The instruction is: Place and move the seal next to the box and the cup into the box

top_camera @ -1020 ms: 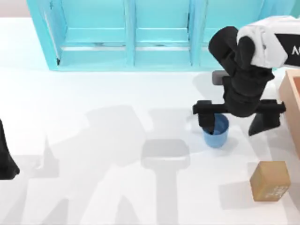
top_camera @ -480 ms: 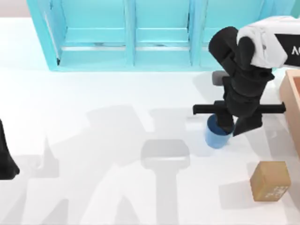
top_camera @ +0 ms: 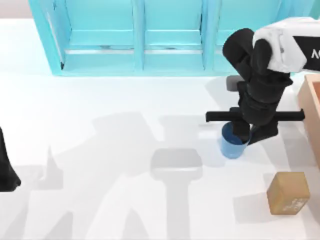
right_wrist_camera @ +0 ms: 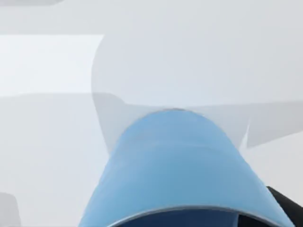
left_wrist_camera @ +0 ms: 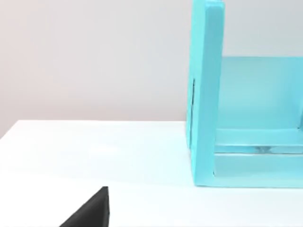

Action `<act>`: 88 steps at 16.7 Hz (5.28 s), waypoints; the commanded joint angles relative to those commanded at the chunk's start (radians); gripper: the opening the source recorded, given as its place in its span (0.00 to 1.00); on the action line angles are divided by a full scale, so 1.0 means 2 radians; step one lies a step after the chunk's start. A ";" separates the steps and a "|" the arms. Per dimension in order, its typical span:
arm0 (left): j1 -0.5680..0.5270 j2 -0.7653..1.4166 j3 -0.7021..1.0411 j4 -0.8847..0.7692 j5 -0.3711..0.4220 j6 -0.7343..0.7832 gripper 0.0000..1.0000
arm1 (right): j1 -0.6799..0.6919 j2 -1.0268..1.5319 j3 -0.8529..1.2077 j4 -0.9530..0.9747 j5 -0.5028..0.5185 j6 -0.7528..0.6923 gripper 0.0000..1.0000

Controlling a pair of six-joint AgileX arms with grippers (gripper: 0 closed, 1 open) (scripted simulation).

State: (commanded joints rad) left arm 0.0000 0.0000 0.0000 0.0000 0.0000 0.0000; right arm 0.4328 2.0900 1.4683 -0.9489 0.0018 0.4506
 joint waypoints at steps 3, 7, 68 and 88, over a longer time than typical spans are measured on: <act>0.000 0.000 0.000 0.000 0.000 0.000 1.00 | -0.005 -0.006 0.003 -0.007 0.000 -0.005 0.00; 0.000 0.000 0.000 0.000 0.000 0.000 1.00 | -0.048 -0.046 0.027 -0.067 -0.002 -0.053 0.00; 0.000 0.000 0.000 0.000 0.000 0.000 1.00 | -0.484 -0.273 -0.284 0.009 -0.019 -0.490 1.00; 0.000 0.000 0.000 0.000 0.000 0.000 1.00 | -0.486 -0.300 -0.116 -0.136 -0.043 -0.500 1.00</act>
State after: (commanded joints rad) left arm 0.0000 0.0000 0.0000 0.0000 0.0000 0.0000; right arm -0.5384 1.4899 1.2355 -1.2215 -0.0836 -0.5493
